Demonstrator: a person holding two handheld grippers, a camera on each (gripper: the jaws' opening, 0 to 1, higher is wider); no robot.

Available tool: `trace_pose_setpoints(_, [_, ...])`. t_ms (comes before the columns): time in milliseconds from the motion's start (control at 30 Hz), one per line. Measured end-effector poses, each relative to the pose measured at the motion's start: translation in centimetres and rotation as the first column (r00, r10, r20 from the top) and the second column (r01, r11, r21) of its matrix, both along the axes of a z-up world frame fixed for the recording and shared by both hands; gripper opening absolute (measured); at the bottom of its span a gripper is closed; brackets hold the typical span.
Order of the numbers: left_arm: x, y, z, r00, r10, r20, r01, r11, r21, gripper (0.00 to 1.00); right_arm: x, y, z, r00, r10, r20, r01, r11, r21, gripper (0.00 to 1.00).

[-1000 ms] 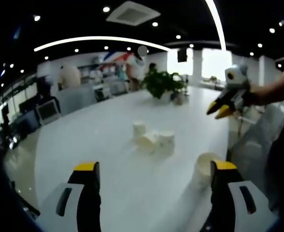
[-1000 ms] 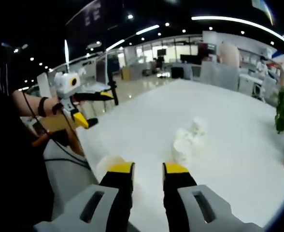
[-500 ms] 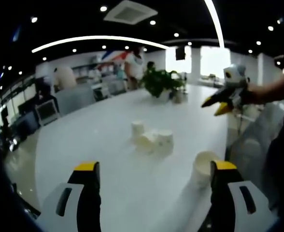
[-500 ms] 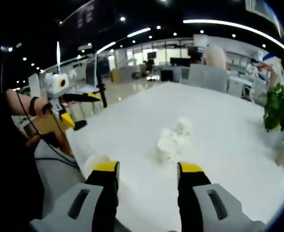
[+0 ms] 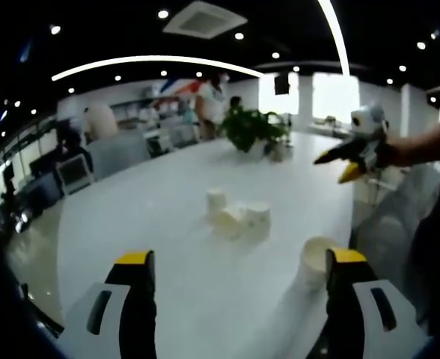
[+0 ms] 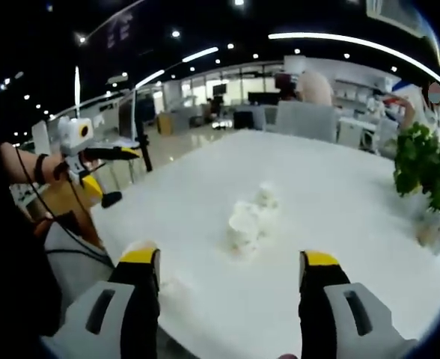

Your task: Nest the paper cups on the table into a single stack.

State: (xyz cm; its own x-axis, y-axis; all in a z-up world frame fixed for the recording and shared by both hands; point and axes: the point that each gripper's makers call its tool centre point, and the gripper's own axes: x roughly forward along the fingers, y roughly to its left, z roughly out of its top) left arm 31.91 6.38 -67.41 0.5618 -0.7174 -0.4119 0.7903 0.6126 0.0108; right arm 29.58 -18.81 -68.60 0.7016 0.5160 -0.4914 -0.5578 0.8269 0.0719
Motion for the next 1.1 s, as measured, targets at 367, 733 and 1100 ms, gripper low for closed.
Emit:
trace_pose_setpoints(367, [0.2, -0.1, 0.2, 1.0, 0.0, -0.006, 0.0, 1.0, -0.012, 0.93, 0.2, -0.5, 0.2, 0.999, -0.053, 0.007, 0.053, 0.998, 0.045, 0.95])
trace_pose_setpoints(733, [0.6, -0.5, 0.6, 1.0, -0.005, 0.002, 0.005, 1.0, -0.02, 0.93, 0.4, -0.4, -0.1, 0.999, -0.054, -0.003, 0.054, 0.997, 0.049, 1.0])
trace_pose_setpoints(1100, [1.7, -2.1, 1.0, 1.0, -0.029, -0.008, 0.029, 0.998, -0.05, 0.92, 0.6, -1.0, -0.2, 0.997, -0.071, 0.0, 0.071, 0.997, 0.042, 1.0])
